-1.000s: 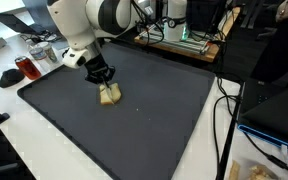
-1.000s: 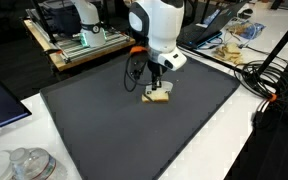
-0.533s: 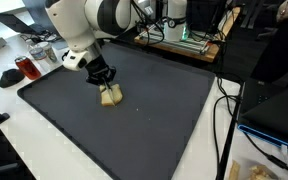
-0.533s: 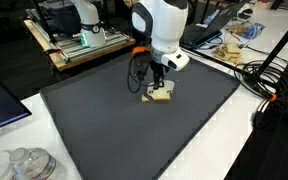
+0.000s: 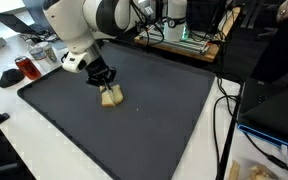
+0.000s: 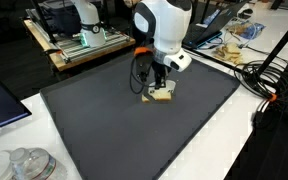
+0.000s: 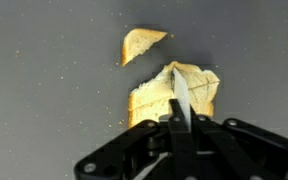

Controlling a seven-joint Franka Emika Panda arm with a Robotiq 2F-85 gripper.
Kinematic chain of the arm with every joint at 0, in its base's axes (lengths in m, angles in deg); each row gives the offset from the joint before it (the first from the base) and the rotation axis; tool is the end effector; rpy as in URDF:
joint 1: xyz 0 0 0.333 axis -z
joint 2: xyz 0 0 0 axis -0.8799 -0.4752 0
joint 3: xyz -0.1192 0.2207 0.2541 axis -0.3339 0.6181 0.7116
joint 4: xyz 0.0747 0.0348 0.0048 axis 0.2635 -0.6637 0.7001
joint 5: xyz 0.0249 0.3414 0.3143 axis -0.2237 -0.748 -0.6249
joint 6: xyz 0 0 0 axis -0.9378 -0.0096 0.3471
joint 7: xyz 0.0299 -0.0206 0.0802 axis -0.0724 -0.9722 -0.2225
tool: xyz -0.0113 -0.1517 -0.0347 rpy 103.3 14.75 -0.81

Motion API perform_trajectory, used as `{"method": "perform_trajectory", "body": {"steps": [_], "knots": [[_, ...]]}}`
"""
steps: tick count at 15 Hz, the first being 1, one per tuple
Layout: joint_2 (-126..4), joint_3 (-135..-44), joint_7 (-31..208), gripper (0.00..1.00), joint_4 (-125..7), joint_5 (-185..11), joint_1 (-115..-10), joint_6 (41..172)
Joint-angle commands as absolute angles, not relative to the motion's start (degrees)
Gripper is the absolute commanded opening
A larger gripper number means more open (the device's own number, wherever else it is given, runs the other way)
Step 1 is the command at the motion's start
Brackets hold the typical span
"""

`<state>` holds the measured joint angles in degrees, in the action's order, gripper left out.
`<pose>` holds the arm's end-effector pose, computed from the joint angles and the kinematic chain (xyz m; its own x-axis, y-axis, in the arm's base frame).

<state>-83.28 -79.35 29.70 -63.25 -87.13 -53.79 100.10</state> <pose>0.7338 -0.0319 0.1276 0.5935 0.8034 -0.0475 0.7952 -0.5945 -0.1190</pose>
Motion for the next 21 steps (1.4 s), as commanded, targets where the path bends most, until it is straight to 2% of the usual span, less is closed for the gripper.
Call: {"method": "perform_trajectory", "body": {"steps": [1,6,13,21], "knots": [[-88.4,-78.8,28.9,0.01,-60.1,-87.1,-54.8,98.0],[-91.8,-79.3,30.3,0.01,-54.0,-87.8,-54.9,92.4],[-99.6,-78.2,27.2,0.01,-39.6,-89.9,-53.6,76.0],[-106.7,-77.5,21.1,0.01,-26.7,-91.7,-52.9,63.4]]}}
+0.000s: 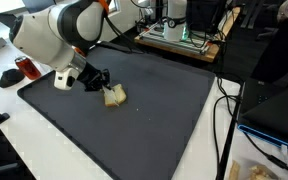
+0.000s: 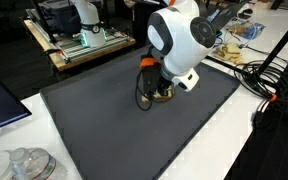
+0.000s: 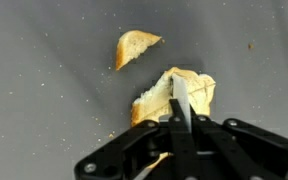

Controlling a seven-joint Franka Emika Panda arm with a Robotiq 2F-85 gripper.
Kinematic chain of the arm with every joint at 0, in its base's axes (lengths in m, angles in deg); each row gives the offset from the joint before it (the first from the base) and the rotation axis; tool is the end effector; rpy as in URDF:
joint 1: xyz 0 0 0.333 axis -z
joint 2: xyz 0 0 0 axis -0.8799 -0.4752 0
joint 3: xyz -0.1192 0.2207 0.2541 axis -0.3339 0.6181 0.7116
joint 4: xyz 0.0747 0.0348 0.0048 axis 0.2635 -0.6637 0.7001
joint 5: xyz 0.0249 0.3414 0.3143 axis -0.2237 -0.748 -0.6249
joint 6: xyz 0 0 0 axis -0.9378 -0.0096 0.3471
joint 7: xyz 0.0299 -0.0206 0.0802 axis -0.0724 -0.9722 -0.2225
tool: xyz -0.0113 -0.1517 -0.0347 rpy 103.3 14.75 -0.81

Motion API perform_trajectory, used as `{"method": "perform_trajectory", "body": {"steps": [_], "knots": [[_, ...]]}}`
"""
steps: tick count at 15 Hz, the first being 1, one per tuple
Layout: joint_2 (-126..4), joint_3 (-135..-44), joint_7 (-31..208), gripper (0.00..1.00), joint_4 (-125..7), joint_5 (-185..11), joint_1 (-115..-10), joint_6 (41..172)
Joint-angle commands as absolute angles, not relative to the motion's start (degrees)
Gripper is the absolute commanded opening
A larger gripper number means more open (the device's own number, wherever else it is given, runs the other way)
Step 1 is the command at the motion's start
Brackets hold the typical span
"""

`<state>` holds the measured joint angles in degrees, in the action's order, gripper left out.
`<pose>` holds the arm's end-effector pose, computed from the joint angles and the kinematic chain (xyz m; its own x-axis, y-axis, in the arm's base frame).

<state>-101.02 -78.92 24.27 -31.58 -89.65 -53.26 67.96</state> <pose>0.7871 -0.0478 0.1166 0.5231 0.8411 -0.1376 0.7408 -0.5286 -0.4145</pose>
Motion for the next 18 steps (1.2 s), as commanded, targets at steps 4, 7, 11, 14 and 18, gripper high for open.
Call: {"method": "perform_trajectory", "body": {"steps": [4,7,11,14,18], "knots": [[-107.6,-77.8,19.8,0.01,-24.3,-91.7,-53.1,60.8],[-105.5,-77.8,20.7,0.01,-26.3,-92.5,-52.6,62.2],[-99.8,-77.6,22.9,0.01,-34.1,-93.4,-51.4,68.3],[-94.1,-77.7,24.0,0.01,-42.6,-94.7,-50.6,75.4],[-87.3,-78.3,24.6,0.01,-52.3,-96.1,-50.4,84.0]]}}
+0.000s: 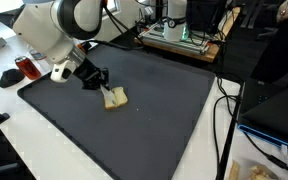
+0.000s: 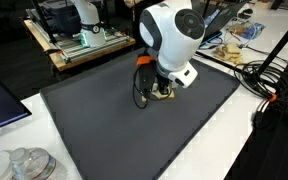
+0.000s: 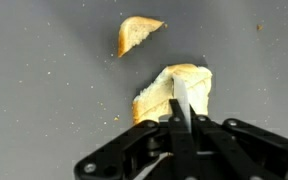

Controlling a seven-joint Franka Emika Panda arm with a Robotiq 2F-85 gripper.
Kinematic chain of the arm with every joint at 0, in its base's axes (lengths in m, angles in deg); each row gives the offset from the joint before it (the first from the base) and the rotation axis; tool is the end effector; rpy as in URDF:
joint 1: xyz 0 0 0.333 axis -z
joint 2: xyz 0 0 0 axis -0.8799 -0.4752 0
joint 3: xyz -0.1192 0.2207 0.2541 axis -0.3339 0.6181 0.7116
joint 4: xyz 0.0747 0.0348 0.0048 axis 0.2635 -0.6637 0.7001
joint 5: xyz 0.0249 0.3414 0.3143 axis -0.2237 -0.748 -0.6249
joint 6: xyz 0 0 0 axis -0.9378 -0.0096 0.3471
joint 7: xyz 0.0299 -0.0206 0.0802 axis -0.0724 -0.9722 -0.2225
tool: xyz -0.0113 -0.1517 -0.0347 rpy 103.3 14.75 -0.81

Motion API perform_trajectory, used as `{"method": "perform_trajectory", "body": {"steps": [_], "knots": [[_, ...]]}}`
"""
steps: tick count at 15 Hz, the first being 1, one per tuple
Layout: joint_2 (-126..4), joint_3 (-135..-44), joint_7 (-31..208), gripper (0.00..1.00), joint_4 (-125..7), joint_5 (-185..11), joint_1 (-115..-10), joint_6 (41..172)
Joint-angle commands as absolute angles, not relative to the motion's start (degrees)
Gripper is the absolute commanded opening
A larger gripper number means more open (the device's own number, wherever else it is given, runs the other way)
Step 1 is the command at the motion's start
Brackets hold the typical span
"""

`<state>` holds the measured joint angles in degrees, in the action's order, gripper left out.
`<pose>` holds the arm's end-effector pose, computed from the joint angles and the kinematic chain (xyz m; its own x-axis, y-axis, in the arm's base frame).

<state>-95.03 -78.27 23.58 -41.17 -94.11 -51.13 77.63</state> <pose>0.7793 -0.0541 0.1289 0.5874 0.8088 -0.0289 0.7473 -0.5557 -0.3645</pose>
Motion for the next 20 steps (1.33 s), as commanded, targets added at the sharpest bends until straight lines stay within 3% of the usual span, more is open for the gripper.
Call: {"method": "perform_trajectory", "body": {"steps": [1,12,20], "knots": [[-85.7,-78.6,25.2,0.01,-54.7,-96.0,-50.5,86.2],[-66.7,-76.2,29.0,0.01,-84.6,-100.2,-51.2,112.4],[-58.0,-74.3,38.2,0.01,-94.1,-118.1,-52.6,120.4]]}}
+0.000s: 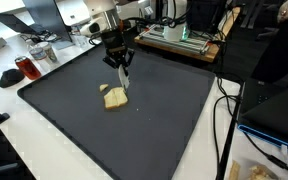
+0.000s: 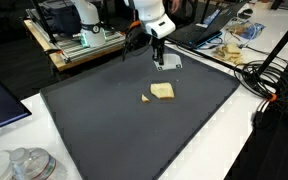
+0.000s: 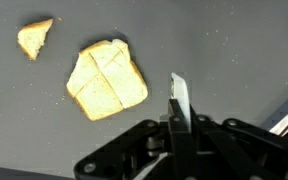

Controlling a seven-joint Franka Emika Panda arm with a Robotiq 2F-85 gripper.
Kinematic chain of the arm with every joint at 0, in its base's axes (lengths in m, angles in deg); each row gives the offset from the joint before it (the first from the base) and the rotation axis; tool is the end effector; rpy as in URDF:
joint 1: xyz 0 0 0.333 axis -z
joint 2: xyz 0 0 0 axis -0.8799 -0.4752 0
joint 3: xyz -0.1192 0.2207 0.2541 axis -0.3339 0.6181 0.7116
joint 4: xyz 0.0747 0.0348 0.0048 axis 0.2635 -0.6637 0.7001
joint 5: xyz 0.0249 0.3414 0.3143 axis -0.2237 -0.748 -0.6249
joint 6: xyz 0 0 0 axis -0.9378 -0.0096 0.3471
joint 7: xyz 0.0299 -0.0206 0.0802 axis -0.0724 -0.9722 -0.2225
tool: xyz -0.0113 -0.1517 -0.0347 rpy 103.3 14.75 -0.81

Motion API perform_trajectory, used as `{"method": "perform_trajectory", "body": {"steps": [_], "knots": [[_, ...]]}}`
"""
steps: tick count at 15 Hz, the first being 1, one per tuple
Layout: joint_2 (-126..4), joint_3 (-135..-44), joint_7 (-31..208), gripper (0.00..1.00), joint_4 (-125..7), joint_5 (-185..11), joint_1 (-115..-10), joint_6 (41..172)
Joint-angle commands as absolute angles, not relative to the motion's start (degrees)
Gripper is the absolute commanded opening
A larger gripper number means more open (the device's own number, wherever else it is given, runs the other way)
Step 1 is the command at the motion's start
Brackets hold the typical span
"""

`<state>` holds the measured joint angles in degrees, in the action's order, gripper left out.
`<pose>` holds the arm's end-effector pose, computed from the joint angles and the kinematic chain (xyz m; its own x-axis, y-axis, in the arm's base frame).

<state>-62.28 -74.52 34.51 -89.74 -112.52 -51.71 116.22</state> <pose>0.6371 0.0183 0.1984 0.8386 0.4946 0.2281 0.5363 -0.8229 -0.1874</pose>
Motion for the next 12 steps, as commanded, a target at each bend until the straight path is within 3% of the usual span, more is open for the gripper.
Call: {"method": "perform_trajectory", "body": {"steps": [1,7,12], "knots": [[-57.5,-74.5,40.0,0.01,-94.6,-119.4,-53.1,122.1],[-57.0,-80.0,64.8,0.01,-96.2,-109.7,-60.3,132.8],[-57.6,-91.9,86.7,0.01,-94.3,-92.5,-72.1,130.8]]}}
